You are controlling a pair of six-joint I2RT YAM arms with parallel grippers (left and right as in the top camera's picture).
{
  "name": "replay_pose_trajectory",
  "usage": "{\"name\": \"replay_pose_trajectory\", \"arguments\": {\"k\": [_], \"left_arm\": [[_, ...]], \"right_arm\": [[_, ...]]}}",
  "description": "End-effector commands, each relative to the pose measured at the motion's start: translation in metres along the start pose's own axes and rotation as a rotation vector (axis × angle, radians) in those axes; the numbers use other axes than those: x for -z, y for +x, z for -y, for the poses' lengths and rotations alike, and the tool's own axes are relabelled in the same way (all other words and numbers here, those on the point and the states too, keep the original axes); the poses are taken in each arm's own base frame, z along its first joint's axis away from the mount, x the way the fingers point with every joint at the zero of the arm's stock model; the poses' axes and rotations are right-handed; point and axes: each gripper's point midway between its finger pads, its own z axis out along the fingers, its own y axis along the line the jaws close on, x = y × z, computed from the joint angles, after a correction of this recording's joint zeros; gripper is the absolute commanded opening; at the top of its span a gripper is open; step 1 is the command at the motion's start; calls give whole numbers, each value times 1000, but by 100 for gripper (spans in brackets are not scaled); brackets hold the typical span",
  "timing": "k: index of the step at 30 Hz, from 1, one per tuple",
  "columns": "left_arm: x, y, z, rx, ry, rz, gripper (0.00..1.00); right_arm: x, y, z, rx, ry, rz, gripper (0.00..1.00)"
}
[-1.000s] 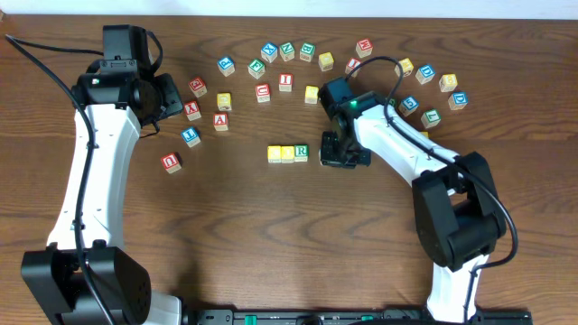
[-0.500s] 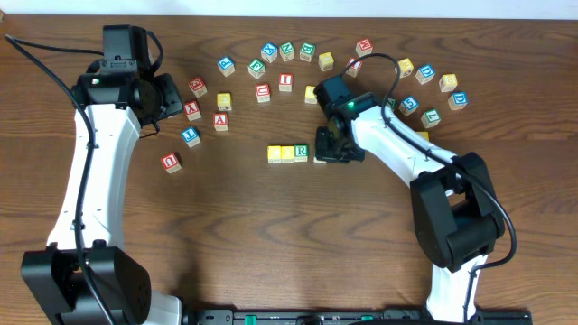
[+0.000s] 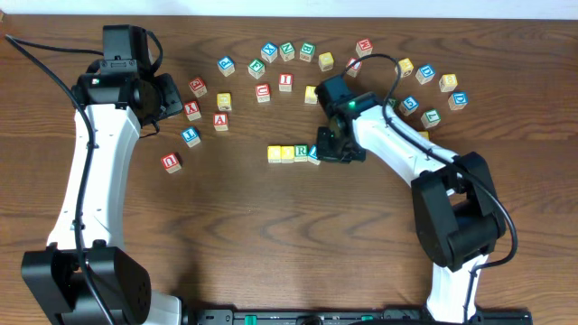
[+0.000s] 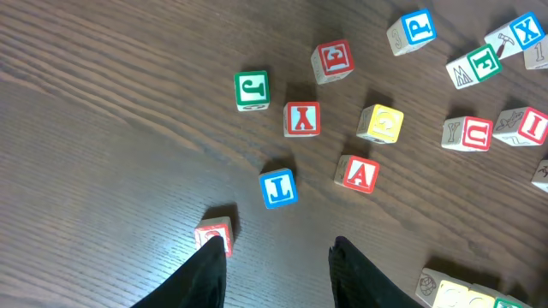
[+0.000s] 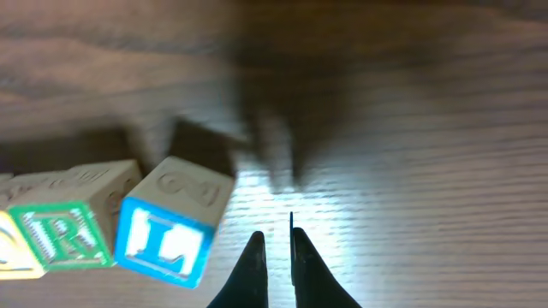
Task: Spell out CORL
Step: 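Push the L block left against the R block with the right gripper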
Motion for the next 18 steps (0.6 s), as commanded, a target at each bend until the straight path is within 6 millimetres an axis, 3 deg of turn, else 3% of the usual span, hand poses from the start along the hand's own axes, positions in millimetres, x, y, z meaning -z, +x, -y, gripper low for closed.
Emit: {"name": "replay_pose_trajectory", "arguments": {"k": [1,18], "left_arm": [[-7,5,-2,5,-11,-23,39],[-7,5,-2,5,-11,-23,39]], "right_arm": [[1,-4,-1,0,-6,10,6],[2,-16,-17,20,-51,75,8]]}}
